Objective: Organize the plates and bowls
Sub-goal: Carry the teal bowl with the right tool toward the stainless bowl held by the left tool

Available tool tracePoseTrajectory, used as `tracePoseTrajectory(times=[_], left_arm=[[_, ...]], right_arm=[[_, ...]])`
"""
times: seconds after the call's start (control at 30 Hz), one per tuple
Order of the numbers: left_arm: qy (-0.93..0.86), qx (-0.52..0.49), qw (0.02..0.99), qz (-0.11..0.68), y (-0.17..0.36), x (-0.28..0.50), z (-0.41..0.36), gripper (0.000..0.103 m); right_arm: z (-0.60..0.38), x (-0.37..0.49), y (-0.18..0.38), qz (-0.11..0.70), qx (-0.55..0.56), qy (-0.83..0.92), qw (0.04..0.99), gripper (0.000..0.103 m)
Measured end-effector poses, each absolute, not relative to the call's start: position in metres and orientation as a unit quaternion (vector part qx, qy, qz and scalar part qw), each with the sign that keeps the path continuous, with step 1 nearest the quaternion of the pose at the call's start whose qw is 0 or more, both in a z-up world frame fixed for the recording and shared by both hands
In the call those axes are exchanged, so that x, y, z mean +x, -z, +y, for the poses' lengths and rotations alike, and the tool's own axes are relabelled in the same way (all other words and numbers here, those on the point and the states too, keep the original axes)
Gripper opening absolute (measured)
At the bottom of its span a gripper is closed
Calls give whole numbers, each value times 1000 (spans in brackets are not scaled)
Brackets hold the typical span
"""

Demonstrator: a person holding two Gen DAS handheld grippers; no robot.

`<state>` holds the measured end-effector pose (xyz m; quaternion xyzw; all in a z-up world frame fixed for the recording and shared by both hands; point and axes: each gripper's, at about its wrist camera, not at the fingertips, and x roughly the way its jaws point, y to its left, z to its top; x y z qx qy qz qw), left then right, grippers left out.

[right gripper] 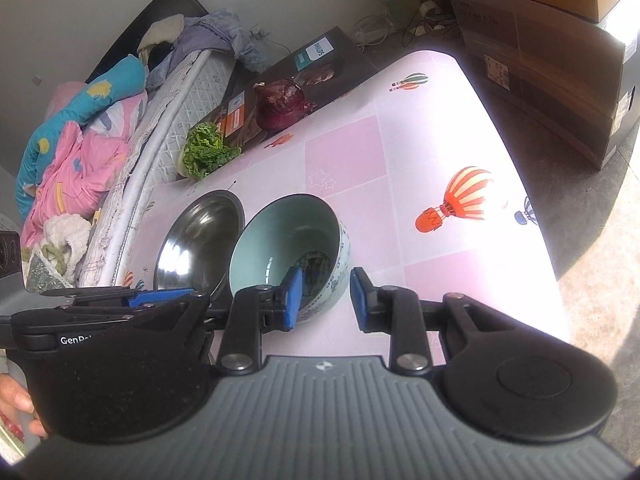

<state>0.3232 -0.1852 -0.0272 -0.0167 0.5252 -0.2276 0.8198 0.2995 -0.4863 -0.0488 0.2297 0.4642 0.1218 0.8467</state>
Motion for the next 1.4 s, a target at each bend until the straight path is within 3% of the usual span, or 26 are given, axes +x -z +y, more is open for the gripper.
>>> tracePoseTrajectory(times=[0.2,0.53,0.73,1.4], left_arm=[[202,-7,820,535,40,336,-196,19],[181,-2,813,553,42,345,-198,19],[174,8,809,561,47,348,-206,22],[227,16,785,577,47,329,-231,29]], right_arm=[[-481,328,61,474,220,-137,841,26],[-469,356,75,485,202,-145,838,21],[-474,361,86,495,209,-146,830,12],[-504,325,90,504,212,-146,824,13]])
